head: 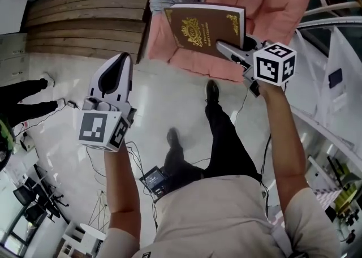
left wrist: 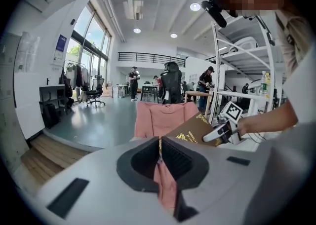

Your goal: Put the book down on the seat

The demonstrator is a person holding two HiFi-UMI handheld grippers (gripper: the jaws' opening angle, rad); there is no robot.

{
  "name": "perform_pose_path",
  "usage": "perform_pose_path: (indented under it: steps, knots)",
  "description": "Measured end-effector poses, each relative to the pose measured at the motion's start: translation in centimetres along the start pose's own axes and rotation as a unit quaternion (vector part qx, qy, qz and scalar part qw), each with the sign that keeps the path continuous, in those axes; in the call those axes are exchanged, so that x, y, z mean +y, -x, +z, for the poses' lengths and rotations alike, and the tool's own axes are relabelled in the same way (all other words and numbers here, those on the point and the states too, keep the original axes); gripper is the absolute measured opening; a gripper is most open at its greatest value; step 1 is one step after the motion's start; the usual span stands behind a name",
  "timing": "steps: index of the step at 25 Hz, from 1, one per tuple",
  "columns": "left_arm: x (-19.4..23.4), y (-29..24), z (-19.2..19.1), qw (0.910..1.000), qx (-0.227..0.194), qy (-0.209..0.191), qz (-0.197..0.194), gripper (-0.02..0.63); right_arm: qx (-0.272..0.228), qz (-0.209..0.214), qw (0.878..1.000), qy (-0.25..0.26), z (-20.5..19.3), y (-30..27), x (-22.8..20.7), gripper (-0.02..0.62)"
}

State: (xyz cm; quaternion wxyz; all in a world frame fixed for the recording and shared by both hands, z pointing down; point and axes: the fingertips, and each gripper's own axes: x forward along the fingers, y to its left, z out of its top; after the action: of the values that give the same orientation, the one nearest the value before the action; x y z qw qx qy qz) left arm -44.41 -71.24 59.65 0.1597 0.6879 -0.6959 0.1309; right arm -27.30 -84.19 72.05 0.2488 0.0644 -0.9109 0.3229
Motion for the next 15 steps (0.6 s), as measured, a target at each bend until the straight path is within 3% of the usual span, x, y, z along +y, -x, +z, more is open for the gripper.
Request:
perform_pose_path:
  steps: [10,15]
  knots:
    - [-2.7,-5.3,-9.1,0.9993,0.031,0.019,-0.009,0.020,0.050,0.005,0.996,-0.078,-11.3,-5.3,-9.8,0.213]
    - [-2.6,-5.6,-9.4,0.9978,0.057,0.033,-0.004,0.020,0.068,0.007,0.991,-0.112,-13.3,-6.4,-11.4,0.213]
